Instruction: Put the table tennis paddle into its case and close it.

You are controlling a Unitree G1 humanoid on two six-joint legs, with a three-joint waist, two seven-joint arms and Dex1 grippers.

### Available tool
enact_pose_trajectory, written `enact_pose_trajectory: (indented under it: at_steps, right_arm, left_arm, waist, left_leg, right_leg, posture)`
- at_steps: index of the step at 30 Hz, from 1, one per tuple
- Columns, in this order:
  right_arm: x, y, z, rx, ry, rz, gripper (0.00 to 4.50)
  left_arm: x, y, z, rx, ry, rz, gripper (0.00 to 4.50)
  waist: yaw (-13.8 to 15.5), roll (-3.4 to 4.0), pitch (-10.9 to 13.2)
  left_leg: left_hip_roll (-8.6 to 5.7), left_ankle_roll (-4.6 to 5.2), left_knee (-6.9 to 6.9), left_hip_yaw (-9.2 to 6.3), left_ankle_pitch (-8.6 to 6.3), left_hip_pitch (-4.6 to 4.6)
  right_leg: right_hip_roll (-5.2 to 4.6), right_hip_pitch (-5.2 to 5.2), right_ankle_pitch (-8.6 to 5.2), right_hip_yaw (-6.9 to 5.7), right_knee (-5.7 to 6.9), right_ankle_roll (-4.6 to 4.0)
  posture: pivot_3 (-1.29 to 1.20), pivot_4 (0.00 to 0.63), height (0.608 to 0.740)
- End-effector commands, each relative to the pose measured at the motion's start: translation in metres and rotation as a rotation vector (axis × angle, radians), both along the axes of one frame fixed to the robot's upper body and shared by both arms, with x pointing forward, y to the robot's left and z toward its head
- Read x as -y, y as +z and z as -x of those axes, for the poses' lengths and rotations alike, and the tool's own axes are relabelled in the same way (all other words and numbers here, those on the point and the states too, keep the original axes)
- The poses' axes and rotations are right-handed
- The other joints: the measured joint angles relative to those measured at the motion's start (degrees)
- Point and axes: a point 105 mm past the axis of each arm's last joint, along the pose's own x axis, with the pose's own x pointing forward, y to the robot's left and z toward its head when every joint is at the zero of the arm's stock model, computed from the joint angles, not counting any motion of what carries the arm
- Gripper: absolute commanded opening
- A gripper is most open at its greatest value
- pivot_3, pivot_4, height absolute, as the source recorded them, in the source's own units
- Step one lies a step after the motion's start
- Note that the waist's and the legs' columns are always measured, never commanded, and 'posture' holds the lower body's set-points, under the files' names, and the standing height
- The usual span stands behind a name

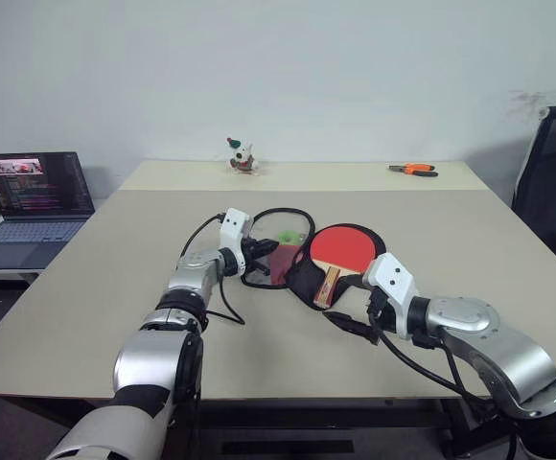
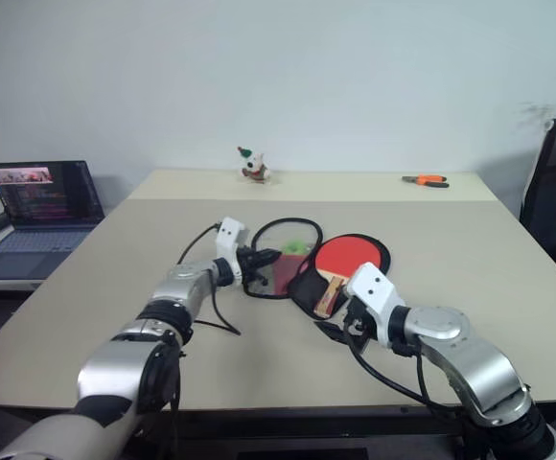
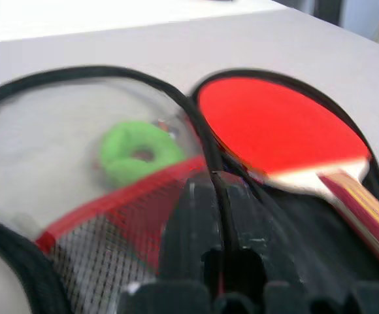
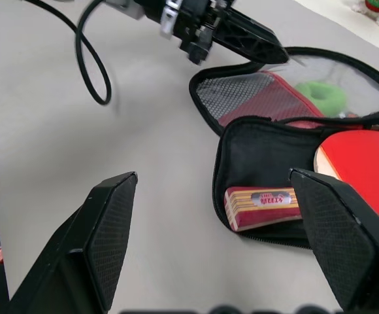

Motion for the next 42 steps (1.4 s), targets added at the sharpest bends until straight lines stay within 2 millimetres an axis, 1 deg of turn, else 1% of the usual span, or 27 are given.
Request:
enact_pose_trajectory:
  at_steps: [1, 2, 3, 5, 8, 10, 12, 14, 17, 20, 21, 25, 32, 36, 40, 42]
  right_arm:
    - [0.001, 0.011, 0.005, 0.048, 0.017, -0.008, 4.08]
    - [0.001, 0.011, 0.005, 0.048, 0.017, -0.007, 4.08]
    - [0.002, 0.011, 0.005, 0.047, 0.017, -0.006, 4.08]
    - [0.002, 0.011, 0.005, 0.045, 0.018, -0.004, 4.08]
    - [0.002, 0.010, 0.005, 0.043, 0.023, -0.002, 4.08]
    - [0.002, 0.010, 0.005, 0.042, 0.027, 0.000, 4.08]
    - [0.001, 0.010, 0.005, 0.042, 0.029, 0.001, 4.08]
    - [0.002, 0.010, 0.005, 0.042, 0.030, 0.004, 4.08]
    - [0.002, 0.009, 0.005, 0.041, 0.031, 0.007, 4.08]
    - [0.002, 0.009, 0.005, 0.041, 0.031, 0.007, 4.08]
    - [0.002, 0.009, 0.005, 0.040, 0.030, 0.007, 4.08]
    - [0.002, 0.009, 0.005, 0.040, 0.030, 0.009, 4.08]
    - [0.002, 0.010, 0.004, 0.043, 0.028, 0.009, 4.08]
    - [0.002, 0.011, 0.004, 0.046, 0.025, 0.006, 4.08]
    - [0.002, 0.012, 0.004, 0.048, 0.020, 0.005, 4.08]
    - [0.002, 0.012, 0.004, 0.049, 0.019, 0.005, 4.08]
  left_arm:
    - [-0.014, 0.007, 0.006, 0.021, -0.033, -0.013, 1.32]
    - [-0.018, 0.006, 0.008, 0.022, -0.036, -0.014, 1.61]
    - [-0.022, 0.005, 0.010, 0.020, -0.033, -0.006, 2.05]
    - [-0.033, 0.001, 0.012, 0.009, 0.000, 0.006, 2.74]
    - [-0.045, -0.009, 0.012, -0.023, 0.089, 0.041, 3.84]
    - [-0.050, -0.016, 0.011, -0.048, 0.147, 0.057, 4.48]
    - [-0.053, -0.022, 0.011, -0.066, 0.187, 0.068, 4.48]
    - [-0.052, -0.027, 0.012, -0.099, 0.197, 0.098, 4.48]
    - [-0.044, -0.035, 0.015, -0.170, 0.181, 0.138, 4.48]
    - [-0.035, -0.037, 0.018, -0.224, 0.150, 0.165, 4.48]
    - [-0.033, -0.037, 0.019, -0.236, 0.142, 0.174, 4.48]
    - [-0.009, -0.028, 0.022, -0.317, 0.052, 0.252, 4.48]
    - [0.012, -0.019, 0.019, -0.350, 0.014, 0.269, 4.48]
    - [0.026, -0.003, 0.013, -0.310, -0.010, 0.300, 4.48]
    - [0.046, 0.032, 0.008, -0.233, -0.082, 0.337, 4.48]
    - [0.052, 0.043, 0.007, -0.210, -0.102, 0.349, 4.48]
  waist:
    - [-0.04, 0.00, 0.00]
    - [0.03, 0.00, 0.00]
    - [0.19, 0.00, 0.00]
    - [0.31, 0.00, 0.00]
    - [0.33, 0.00, 0.00]
    - [0.34, 0.00, 0.00]
    - [0.34, 0.00, 0.00]
    - [0.34, 0.00, 0.00]
    - [0.35, -0.01, 0.00]
    - [0.34, -0.01, -0.01]
    - [0.34, -0.01, -0.01]
    - [0.37, -0.02, -0.02]
    - [0.53, -0.04, -0.03]
    - [0.54, -0.04, -0.02]
    - [0.54, -0.05, -0.02]
    - [0.49, -0.05, -0.02]
  left_leg:
    - [0.00, 0.00, 0.00, -0.01, 0.00, 0.00]
    - [0.00, 0.00, 0.00, -0.02, 0.00, -0.01]
    - [0.00, 0.00, 0.01, -0.03, 0.00, -0.01]
    - [-0.01, 0.00, 0.02, -0.04, 0.00, -0.02]
    - [-0.01, 0.00, 0.03, -0.06, 0.00, -0.02]
    - [0.00, 0.00, 0.04, -0.07, 0.00, -0.02]
    - [0.00, 0.00, 0.04, -0.07, 0.00, -0.02]
    - [0.00, 0.00, 0.04, -0.06, 0.00, -0.02]
    - [-0.01, 0.00, 0.04, -0.08, 0.00, -0.02]
    - [-0.02, 0.00, 0.05, -0.08, 0.00, -0.01]
    - [-0.02, 0.00, 0.05, -0.08, 0.00, -0.01]
    - [-0.02, 0.00, 0.06, -0.09, 0.00, -0.01]
    - [-0.03, -0.01, 0.09, -0.11, 0.00, -0.01]
    - [-0.03, -0.01, 0.09, -0.12, 0.00, -0.02]
    - [-0.03, -0.01, 0.09, -0.11, 0.00, -0.03]
    - [-0.03, -0.01, 0.09, -0.09, 0.00, -0.03]
  right_leg:
    - [0.00, 0.00, 0.00, -0.01, 0.00, 0.00]
    - [0.00, 0.00, 0.00, -0.02, 0.01, 0.00]
    - [-0.01, 0.00, 0.00, -0.02, 0.01, 0.00]
    - [-0.02, 0.01, 0.00, -0.03, 0.00, 0.00]
    - [-0.03, 0.02, 0.00, -0.03, 0.00, 0.00]
    - [-0.03, 0.02, 0.00, -0.02, 0.01, 0.00]
    - [-0.03, 0.02, 0.00, -0.02, 0.01, 0.00]
    - [-0.03, 0.02, 0.00, -0.02, 0.01, 0.00]
    - [-0.03, 0.03, 0.00, -0.03, 0.01, 0.00]
    - [-0.04, 0.06, 0.00, -0.04, 0.01, 0.00]
    - [-0.04, 0.06, 0.00, -0.04, 0.01, 0.00]
    - [-0.04, 0.07, 0.00, -0.04, 0.01, 0.00]
    - [-0.04, 0.09, 0.00, -0.05, 0.01, 0.01]
    - [-0.05, 0.09, 0.00, -0.04, 0.00, 0.01]
    - [-0.05, 0.08, 0.00, -0.06, 0.00, 0.01]
    - [-0.04, 0.07, 0.00, -0.05, 0.00, 0.02]
  posture:
    - [0.00, 0.150, 0.740]
    - [0.00, 0.150, 0.740]
    - [0.00, 0.150, 0.740]
    - [0.00, 0.150, 0.740]
    - [0.00, 0.150, 0.740]
    - [0.00, 0.150, 0.740]
    - [0.00, 0.150, 0.740]
    - [0.00, 0.150, 0.740]
    - [0.00, 0.150, 0.740]
    - [0.00, 0.150, 0.740]
    - [0.00, 0.150, 0.740]
    - [0.00, 0.150, 0.740]
    - [0.00, 0.150, 0.740]
    - [0.00, 0.150, 0.740]
    - [0.00, 0.150, 0.740]
    - [0.00, 0.150, 0.740]
